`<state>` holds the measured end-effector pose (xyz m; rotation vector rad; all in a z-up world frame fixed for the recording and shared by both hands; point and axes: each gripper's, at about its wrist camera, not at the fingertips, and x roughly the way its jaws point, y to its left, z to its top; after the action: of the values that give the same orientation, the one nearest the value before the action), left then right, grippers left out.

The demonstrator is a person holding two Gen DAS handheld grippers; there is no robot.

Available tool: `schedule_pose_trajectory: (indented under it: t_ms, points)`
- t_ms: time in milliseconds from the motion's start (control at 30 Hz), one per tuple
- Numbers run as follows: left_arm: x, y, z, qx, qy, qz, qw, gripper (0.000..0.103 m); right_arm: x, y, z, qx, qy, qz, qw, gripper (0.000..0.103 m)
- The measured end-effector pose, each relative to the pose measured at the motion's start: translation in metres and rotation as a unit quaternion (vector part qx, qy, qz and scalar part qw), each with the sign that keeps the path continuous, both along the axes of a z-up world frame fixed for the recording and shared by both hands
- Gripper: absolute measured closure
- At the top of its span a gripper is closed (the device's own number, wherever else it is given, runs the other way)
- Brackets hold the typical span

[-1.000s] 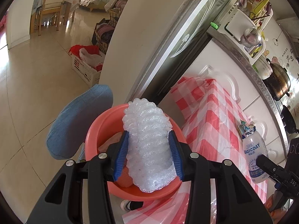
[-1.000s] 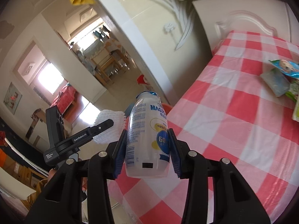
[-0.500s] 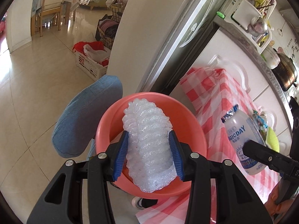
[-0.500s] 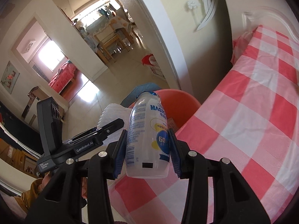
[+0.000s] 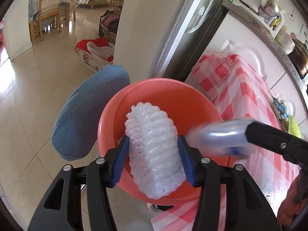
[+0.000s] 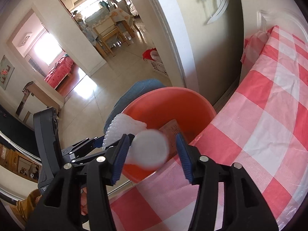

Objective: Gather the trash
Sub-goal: 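Carry the foam net and bottle over the bucket and open both tools, then move both open tools back toward the table items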

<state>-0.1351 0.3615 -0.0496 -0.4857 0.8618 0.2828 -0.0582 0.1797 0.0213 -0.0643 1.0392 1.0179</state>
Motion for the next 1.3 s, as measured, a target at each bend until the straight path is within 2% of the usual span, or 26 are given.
schedule_pose_trajectory:
  t_ms: [67, 133, 200, 367, 767, 1200, 1300]
  points:
    - [0.0, 0.002, -0.001, 0.0, 0.006, 0.005, 1.0, 0.031, 0.0, -0.007, 0.004, 0.007, -0.007, -0.011, 1.0, 0.037]
    - [-0.002, 0.004, 0.001, -0.004, 0.002, 0.005, 1.0, 0.028, -0.001, -0.015, 0.009, 0.017, -0.012, -0.021, 1.0, 0.032]
    - [-0.004, 0.005, 0.004, -0.003, -0.002, 0.004, 1.0, 0.016, 0.0, -0.023, 0.014, 0.023, -0.02, -0.035, 0.999, 0.024]
    - [-0.004, 0.002, 0.012, 0.008, -0.005, 0.003, 1.0, 0.016, 0.001, -0.05, 0.021, 0.043, -0.022, -0.055, 0.997, 0.019]
    - [-0.013, -0.003, 0.026, -0.019, -0.013, 0.012, 0.9997, 0.016, 0.006, -0.11, 0.034, 0.087, -0.035, -0.093, 0.991, 0.015]
    - [0.002, -0.047, 0.049, -0.011, -0.012, -0.037, 0.9992, 0.016, 0.001, -0.155, 0.038, 0.102, -0.059, -0.118, 0.986, 0.014]
    - [0.005, -0.059, 0.055, -0.01, -0.016, -0.051, 0.9985, 0.016, 0.003, -0.168, 0.042, 0.114, -0.06, -0.128, 0.983, 0.007]
